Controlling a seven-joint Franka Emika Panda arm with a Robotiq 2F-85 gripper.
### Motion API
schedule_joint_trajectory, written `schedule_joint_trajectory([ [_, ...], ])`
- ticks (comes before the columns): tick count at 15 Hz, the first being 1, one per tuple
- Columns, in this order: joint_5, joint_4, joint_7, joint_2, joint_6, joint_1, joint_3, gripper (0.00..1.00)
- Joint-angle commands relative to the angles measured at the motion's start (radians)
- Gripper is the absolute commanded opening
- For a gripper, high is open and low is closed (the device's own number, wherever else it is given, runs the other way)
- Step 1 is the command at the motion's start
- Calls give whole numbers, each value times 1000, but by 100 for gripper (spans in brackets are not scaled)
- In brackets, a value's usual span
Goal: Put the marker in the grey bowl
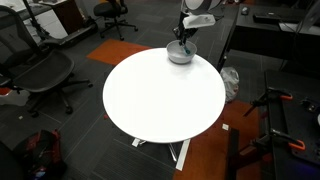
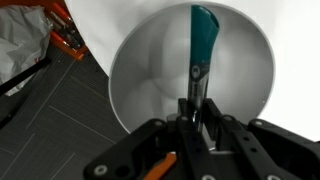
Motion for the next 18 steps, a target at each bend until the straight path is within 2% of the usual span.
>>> schedule_joint_trajectory([
  [1, 38, 60, -16, 34, 12, -22, 5, 51],
  [6, 38, 65, -31, 1, 10, -37, 3, 89],
  [8, 39, 54, -49, -28, 0, -46, 8, 99],
  [12, 46, 1, -133, -124, -21, -70, 29, 100],
  [16, 81, -46, -312, -238, -138, -115, 76, 100],
  [18, 85, -69, -362, -290, -193, -116, 70, 100],
])
